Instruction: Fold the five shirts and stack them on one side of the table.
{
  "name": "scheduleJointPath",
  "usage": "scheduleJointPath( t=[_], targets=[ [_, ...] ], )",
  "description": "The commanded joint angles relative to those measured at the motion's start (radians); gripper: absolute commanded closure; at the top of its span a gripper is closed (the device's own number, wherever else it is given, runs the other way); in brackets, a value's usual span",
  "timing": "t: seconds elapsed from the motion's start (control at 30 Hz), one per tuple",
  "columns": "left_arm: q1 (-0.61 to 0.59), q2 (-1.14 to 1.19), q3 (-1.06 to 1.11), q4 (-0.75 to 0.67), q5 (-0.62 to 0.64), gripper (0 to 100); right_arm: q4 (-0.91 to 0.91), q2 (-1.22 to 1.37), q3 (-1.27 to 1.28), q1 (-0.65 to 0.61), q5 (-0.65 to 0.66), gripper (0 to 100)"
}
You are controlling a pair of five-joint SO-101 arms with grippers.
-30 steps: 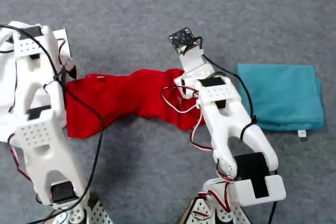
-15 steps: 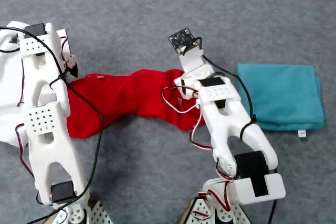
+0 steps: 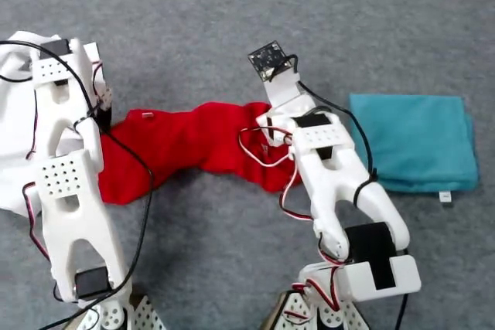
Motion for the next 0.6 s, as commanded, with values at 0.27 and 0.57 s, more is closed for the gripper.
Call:
scheduleJointPath(
  t=[0.27, 0.57],
  targets=[
    [0.008, -0.11, 0.018, 0.014, 0.008, 92, -0.021, 0.002, -0.036, 0.019, -0.002, 99.0],
    [0.009, -0.306, 0.252, 0.014, 0.008, 79, -0.021, 0.004, -0.036, 0.019, -0.002, 99.0]
  ],
)
